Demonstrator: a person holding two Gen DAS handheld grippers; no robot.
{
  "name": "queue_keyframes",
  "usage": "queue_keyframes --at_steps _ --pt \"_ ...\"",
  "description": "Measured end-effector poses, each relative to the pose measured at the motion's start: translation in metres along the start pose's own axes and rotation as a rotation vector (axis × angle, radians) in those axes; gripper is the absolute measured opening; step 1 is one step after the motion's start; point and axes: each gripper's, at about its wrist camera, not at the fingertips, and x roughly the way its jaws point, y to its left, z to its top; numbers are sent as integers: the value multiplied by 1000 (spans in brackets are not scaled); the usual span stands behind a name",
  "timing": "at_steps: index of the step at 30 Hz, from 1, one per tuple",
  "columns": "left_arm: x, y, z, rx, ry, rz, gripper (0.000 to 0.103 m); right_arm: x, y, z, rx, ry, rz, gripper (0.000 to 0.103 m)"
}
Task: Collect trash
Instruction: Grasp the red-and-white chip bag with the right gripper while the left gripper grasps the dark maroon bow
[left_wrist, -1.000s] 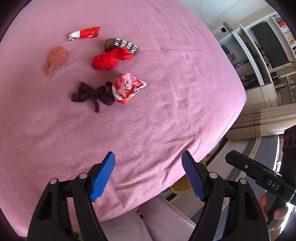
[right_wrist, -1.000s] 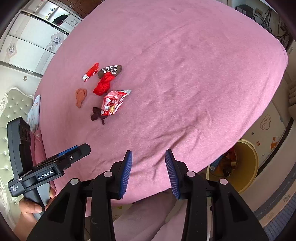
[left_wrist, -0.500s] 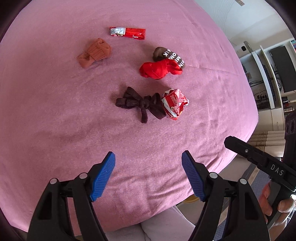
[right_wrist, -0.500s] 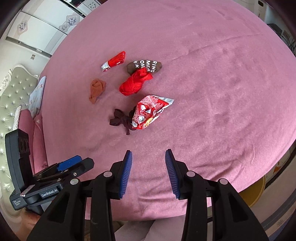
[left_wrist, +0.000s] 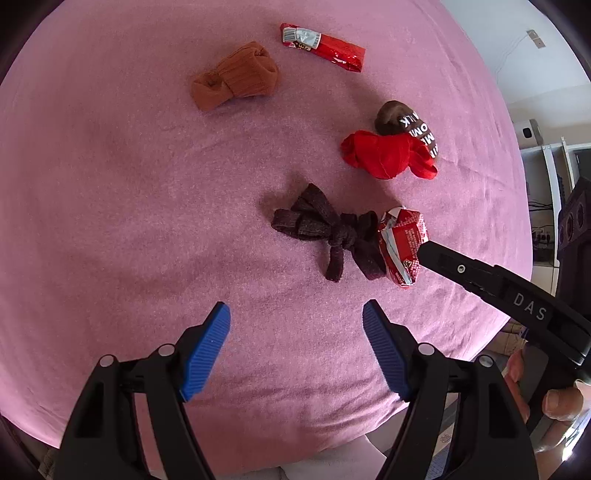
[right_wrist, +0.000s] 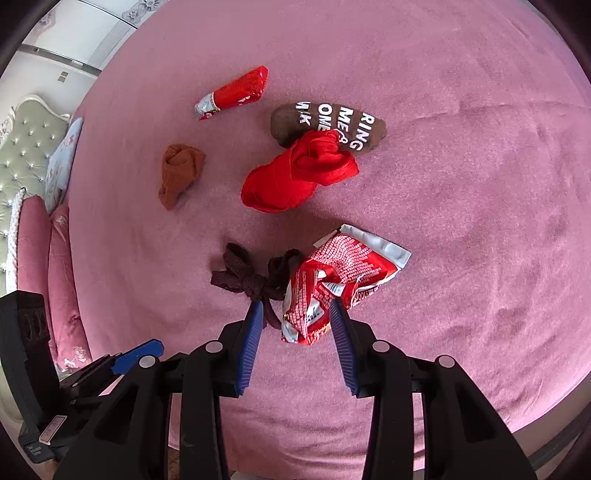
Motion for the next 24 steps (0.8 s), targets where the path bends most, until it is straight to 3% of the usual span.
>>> queue_keyframes --at_steps 5,7,11,24 --pt "14 0 12 -6 28 7 74 20 -5 10 19 44 -6 37" --pt "19 -1 16 -13 38 2 74 28 -8 12 22 70 -6 19" --pt "28 -7 24 -9 50 -2 74 29 -15 14 21 63 -13 8" --pt "66 -28 51 -37 114 -34 74 -1 -41 13 1 27 40 6"
